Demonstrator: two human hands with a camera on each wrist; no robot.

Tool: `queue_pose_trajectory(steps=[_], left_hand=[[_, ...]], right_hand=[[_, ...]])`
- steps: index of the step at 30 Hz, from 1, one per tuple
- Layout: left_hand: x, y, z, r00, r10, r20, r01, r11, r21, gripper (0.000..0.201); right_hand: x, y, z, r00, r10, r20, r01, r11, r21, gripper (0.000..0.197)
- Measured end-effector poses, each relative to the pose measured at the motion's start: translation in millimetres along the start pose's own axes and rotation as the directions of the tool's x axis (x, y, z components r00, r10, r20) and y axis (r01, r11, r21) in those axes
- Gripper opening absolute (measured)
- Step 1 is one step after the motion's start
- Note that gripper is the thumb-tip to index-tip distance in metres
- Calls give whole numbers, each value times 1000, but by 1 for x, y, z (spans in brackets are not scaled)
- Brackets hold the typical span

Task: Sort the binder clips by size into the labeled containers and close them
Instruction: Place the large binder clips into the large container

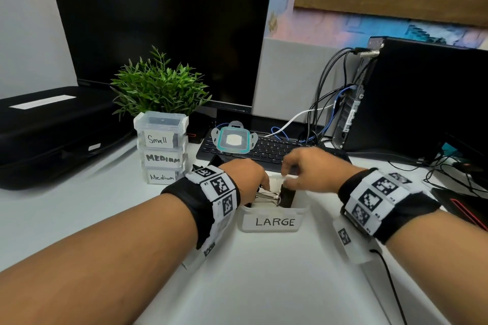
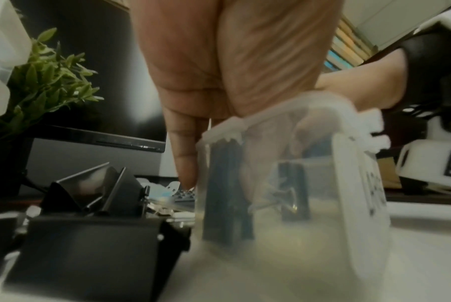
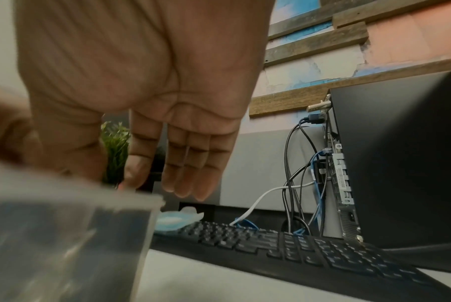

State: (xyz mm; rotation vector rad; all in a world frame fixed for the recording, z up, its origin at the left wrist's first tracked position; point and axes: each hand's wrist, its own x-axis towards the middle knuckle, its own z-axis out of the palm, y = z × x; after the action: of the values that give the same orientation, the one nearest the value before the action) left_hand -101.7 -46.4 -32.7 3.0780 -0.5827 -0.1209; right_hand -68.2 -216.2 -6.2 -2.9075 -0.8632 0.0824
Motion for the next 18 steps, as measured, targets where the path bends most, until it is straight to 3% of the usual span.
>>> queue_pose_trajectory(steps=[3,6,10,13,18], left_hand=[[-19,-13,2,1000,11,-23,-11,1000,2,43],[-41,-28,2,1000,3,-10,-4,1000,-13,43],[-53,-38,3,1000,-25,-1,25,999,-22,43],[-54,-39,4,999,-40,-3,40,999,-33,43],[-53,-39,6,999,-48,-16,47,998,-34,43]], right_hand=[[12,-7,-11,997,13,-81,-8,998,55,7],[28,-18,-9,996,-24,-88,21,999,-26,15],[57,-37,-1,996,-85,-2,85,992,-94,28],[75,-53,6,989,-129,69,136,985,-110,49],[92,-72,9,953,-227,200,260,953,-158,73]])
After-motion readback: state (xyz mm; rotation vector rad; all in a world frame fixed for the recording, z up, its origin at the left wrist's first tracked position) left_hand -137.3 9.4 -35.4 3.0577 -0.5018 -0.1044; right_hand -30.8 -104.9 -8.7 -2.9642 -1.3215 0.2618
